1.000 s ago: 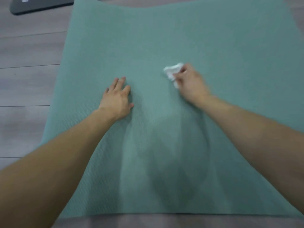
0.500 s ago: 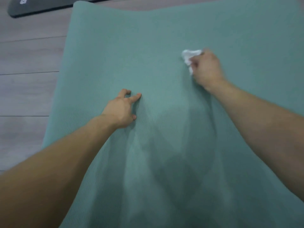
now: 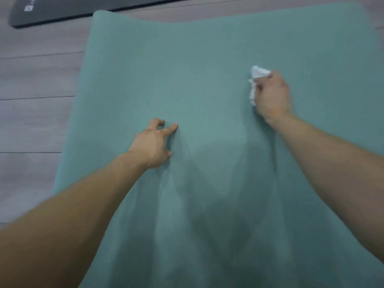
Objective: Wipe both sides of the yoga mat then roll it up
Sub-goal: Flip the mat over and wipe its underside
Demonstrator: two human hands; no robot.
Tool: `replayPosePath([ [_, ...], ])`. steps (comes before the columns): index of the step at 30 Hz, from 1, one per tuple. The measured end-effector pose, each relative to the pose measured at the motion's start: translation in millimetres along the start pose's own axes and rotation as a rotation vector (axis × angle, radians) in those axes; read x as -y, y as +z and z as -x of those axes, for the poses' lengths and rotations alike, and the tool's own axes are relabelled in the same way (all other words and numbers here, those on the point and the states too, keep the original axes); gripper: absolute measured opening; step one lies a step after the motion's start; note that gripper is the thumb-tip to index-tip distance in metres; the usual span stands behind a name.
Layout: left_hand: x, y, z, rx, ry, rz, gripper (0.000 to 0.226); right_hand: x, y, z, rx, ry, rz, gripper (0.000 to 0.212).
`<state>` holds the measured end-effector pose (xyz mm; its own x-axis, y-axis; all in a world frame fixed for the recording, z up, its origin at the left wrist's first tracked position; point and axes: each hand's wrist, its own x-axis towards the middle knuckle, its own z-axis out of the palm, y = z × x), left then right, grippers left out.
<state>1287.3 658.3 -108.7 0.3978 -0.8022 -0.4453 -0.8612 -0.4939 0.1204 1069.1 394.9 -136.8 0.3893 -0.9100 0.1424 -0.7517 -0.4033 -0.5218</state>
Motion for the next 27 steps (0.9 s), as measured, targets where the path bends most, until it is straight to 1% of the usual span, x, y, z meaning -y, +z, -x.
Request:
replayPosePath([
  [1,1,0,0,-0.003,-0.005,0.002,0.09,-7,-1,-5,-0.051,0.106,0.011,0.038],
  [2,1,0,0,-0.005,-0.009,0.005,0.09,-1,4,-2,-0.053,0.155,0.008,0.038],
  [3,0,-2,0,-0.005,-0.013,0.007,0.09,15,14,8,-0.027,0.132,0.03,0.037],
  [4,-2,-4,0,-0.003,-0.014,0.006,0.09,37,29,24,0.027,0.08,-0.004,0.035],
  [6,-4,-7,2,-0.01,-0.01,-0.001,0.091,92,58,65,0.171,-0.114,-0.138,0.031],
  [7,-3,-8,2,-0.019,-0.001,-0.002,0.091,119,66,87,0.252,-0.268,-0.132,0.029],
  [8,-3,-9,2,-0.024,0.007,-0.002,0.09,132,72,104,0.347,-0.403,-0.099,0.027],
  [9,-3,-9,2,-0.029,0.014,-0.005,0.09,133,76,109,0.391,-0.523,-0.076,0.027],
  [10,-2,-9,1,-0.034,0.017,-0.008,0.09,124,73,102,0.402,-0.567,-0.096,0.029],
  [11,-2,-10,-1,-0.039,0.018,-0.014,0.09,108,66,86,0.361,-0.545,-0.116,0.033],
  [12,-1,-11,-3,-0.041,0.016,-0.019,0.091,88,55,69,0.297,-0.443,-0.126,0.034],
  [14,-3,-15,-6,-0.047,0.001,-0.03,0.09,39,27,36,0.137,-0.149,-0.046,0.033],
  [15,-4,-17,-8,-0.051,-0.006,-0.035,0.09,19,15,25,0.079,-0.051,0.001,0.032],
  [16,-5,-19,-9,-0.05,-0.01,-0.038,0.09,6,8,19,0.057,0.011,0.026,0.032],
  [18,-7,-21,-10,-0.045,-0.015,-0.033,0.091,5,4,20,0.06,0.04,0.038,0.032],
  [20,-9,-21,-8,-0.036,-0.026,-0.007,0.09,24,11,28,0.102,0.022,0.022,0.035],
  [21,-11,-21,-6,-0.033,-0.035,0.014,0.09,39,15,33,0.146,-0.038,0.024,0.037],
  [22,-11,-21,-5,-0.036,-0.046,0.037,0.089,57,23,40,0.209,-0.137,0.004,0.04],
  [24,-13,-19,-3,-0.043,-0.062,0.069,0.09,94,41,61,0.392,-0.339,-0.021,0.044],
  [25,-13,-18,-2,-0.045,-0.071,0.08,0.09,109,51,71,0.458,-0.447,-0.03,0.044],
  [27,-13,-14,-1,-0.047,-0.09,0.102,0.09,118,64,71,0.519,-0.603,0.017,0.041],
])
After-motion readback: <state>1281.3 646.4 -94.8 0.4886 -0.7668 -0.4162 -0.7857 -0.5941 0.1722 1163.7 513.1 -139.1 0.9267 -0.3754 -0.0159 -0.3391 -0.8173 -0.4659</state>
